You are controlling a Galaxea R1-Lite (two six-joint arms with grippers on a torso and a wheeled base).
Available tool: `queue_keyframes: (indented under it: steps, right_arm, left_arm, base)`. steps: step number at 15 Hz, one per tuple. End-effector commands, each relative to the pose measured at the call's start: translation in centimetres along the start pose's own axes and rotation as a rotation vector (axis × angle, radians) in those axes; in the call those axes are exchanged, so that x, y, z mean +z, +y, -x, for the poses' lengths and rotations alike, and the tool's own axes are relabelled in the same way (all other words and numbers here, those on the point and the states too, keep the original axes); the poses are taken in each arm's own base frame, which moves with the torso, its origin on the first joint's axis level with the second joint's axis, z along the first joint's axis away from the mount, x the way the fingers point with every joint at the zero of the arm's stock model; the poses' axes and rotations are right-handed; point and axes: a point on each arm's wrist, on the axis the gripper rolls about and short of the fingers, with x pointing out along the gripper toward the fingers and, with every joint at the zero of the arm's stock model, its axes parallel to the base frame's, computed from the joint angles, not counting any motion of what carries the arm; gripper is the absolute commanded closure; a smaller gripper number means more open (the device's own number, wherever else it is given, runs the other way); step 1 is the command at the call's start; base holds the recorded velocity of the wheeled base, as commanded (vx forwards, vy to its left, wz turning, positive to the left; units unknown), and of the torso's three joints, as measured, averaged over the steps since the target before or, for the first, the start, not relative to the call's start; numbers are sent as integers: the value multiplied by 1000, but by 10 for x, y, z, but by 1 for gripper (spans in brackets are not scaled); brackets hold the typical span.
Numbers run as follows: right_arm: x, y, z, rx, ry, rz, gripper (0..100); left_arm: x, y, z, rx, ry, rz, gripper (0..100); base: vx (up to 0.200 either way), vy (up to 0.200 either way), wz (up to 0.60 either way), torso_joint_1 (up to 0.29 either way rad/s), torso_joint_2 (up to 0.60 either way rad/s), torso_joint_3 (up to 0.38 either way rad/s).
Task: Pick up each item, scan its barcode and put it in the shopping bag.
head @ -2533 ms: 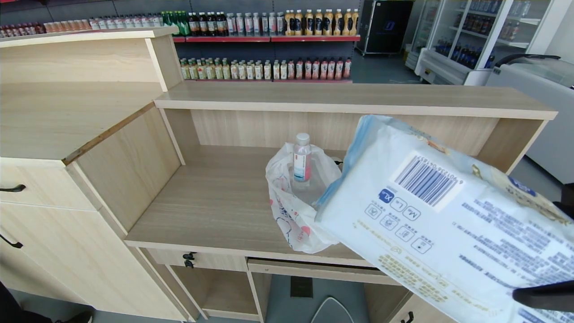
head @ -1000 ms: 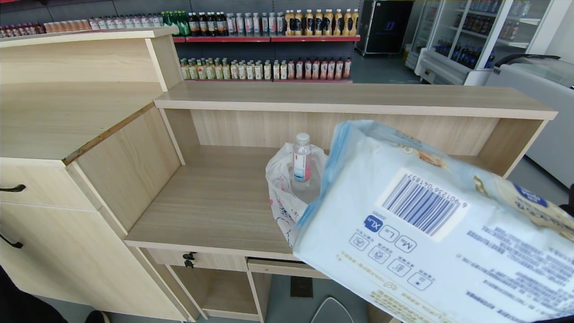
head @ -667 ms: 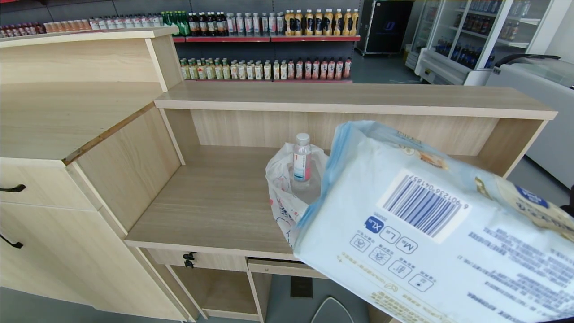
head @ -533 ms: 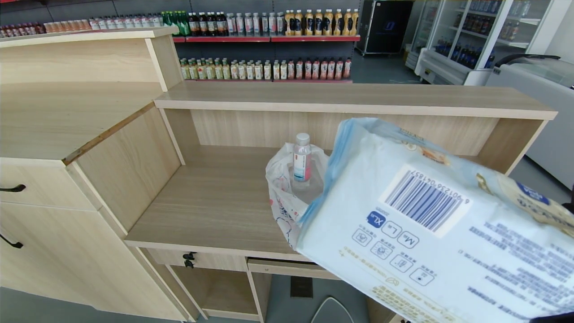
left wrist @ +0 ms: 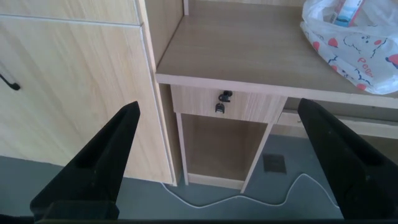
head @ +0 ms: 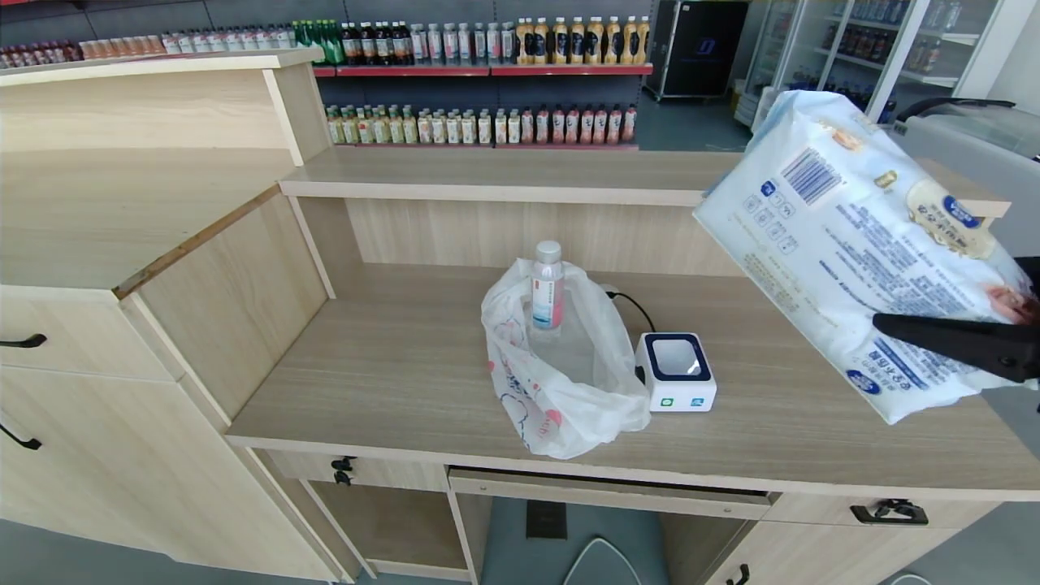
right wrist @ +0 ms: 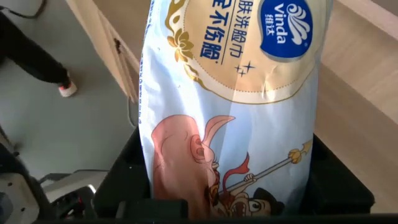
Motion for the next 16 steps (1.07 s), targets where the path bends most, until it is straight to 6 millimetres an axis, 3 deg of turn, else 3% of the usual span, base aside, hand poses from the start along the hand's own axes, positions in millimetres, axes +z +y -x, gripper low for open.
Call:
queue_keyframes:
  steps: [1,2,5,9,16]
  right_arm:
    - [-40,-14,-2,-249,110,-65,100]
    - [-48,-16,-5,-333,132,-80,100]
    - [-63,-22,-15,-357,174,-28,100]
    - [-67,-36,-27,-391,130,32,100]
    - [-97,-53,-44,-387,269,178,100]
  left_arm:
    - [0,0,0,1,0,0,0]
    - [0,0,0,1,0,0,0]
    - [0,0,0,1,0,0,0]
    - [0,0,0,1,0,0,0]
    - [0,0,0,1,0,0,0]
  base:
    - [0,0,0,0,0,0]
    - [0,0,0,0,0,0]
    - [0,0,0,0,0,0]
    - [0,0,0,0,0,0]
    - [0,0,514,4,3,1]
